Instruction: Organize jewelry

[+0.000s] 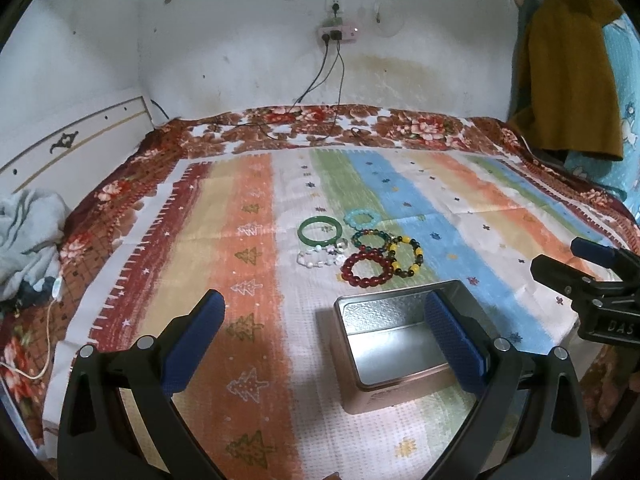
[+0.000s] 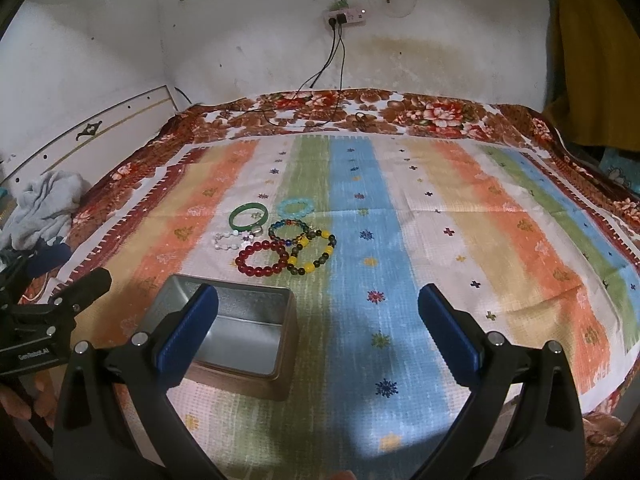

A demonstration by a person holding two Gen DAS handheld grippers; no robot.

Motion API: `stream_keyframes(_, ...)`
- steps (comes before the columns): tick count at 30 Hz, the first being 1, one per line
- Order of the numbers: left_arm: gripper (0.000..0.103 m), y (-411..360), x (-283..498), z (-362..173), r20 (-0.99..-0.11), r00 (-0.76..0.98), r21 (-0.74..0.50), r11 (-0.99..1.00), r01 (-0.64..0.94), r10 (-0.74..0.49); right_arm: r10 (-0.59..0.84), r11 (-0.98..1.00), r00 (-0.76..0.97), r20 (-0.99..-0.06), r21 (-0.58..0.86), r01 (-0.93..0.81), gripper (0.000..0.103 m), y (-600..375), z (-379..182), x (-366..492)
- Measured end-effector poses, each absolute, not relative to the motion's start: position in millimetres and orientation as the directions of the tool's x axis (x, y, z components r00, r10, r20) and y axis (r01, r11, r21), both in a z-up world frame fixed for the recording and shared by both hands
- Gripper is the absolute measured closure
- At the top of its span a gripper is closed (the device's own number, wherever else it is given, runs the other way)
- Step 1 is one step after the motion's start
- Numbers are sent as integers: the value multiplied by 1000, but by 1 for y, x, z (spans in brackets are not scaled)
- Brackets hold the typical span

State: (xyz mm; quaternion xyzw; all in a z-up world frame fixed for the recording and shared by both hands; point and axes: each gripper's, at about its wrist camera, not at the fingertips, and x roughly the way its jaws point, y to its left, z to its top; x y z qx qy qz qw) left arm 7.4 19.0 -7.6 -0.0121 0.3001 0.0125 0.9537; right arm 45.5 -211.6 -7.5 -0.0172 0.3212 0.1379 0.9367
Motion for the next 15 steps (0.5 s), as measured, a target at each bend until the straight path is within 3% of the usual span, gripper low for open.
stream_keyframes(15, 5, 21, 8, -9, -580, 815, -21, 999, -26, 9, 261, 960, 758, -597, 76, -270, 5, -212, -6, 46)
